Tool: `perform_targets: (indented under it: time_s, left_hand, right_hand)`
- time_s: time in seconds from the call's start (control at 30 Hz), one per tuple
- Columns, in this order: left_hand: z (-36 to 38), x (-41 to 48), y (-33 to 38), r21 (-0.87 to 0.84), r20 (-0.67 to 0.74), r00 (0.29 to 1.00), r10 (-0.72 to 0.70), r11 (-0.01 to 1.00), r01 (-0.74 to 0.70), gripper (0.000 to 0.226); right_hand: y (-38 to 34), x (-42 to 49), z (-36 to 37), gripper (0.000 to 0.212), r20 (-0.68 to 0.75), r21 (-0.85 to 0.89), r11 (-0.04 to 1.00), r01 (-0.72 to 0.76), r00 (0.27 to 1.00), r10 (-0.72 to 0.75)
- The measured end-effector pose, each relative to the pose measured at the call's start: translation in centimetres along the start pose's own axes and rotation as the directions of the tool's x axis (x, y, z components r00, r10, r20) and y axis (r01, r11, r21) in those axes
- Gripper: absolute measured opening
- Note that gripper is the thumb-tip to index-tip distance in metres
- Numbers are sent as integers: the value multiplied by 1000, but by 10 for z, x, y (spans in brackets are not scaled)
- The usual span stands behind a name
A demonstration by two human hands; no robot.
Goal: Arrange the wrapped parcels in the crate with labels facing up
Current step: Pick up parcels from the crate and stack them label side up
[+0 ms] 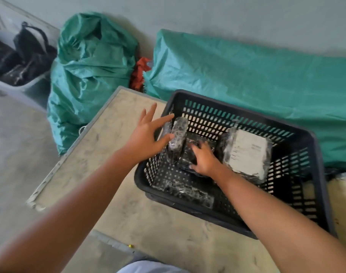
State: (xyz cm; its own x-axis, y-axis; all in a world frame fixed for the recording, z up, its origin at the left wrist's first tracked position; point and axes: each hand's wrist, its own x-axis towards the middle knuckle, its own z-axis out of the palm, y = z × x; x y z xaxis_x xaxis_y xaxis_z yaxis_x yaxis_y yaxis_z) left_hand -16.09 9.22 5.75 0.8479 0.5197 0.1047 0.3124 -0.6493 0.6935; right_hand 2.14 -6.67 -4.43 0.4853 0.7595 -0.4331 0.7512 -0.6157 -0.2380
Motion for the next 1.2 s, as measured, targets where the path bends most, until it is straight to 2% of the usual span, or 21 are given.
perform_targets:
  time_s: [0.07, 0.17, 0.23, 0.3, 0.5, 0.67, 0.77, 0.83, 0.93, 1.07, 1.2]
  left_hand:
    - [-2, -7, -14, -58, 104, 988, -111, 991, 117, 62]
    - [0, -11, -29, -136, 148, 980, -134, 979, 154, 64]
    - [2, -10, -32, -286, 176, 976, -131, 942, 178, 65]
    - [4, -11, -32, -427, 180, 974, -139, 881, 205, 65]
    - [5, -11, -29, -467, 159, 977, -139, 862, 198, 61]
    - [4, -11, -28, -475, 169, 974, -152, 853, 216, 59]
    - [5, -11, -29, -477, 155, 975, -157, 853, 213, 59]
    - [6, -10, -31, -483, 147, 977, -151, 851, 205, 59]
    - [8, -11, -32, -496, 147, 978, -148, 845, 202, 58]
    - [7, -11, -30, -503, 152, 976, -157, 837, 213, 58]
    - [5, -12, -27, -425, 143, 978, -150, 883, 198, 59]
  right_hand:
    - [5, 10, 19, 112, 86, -81, 996, -39, 995, 46]
    - [12, 12, 41, 130, 98, -138, 988, -67, 992, 81]
    - [15, 11, 52, 138, 79, -227, 972, -58, 994, 77]
    - [14, 11, 55, 139, 64, -240, 969, -62, 995, 80]
    - [8, 11, 47, 118, 56, -150, 985, -84, 994, 93]
    - [2, 14, 19, 102, 127, -3, 998, -65, 990, 65]
    - [7, 7, -3, 87, 29, 172, 983, 62, 997, -68]
    - [10, 3, -16, 80, -35, 228, 967, 115, 993, -110]
    - [10, -6, -36, 74, -88, 305, 948, 87, 994, -62]
    - [18, -26, -49, 58, -157, 519, 849, 99, 987, -19]
    - [24, -51, -60, 52, -203, 626, 768, 135, 979, -7]
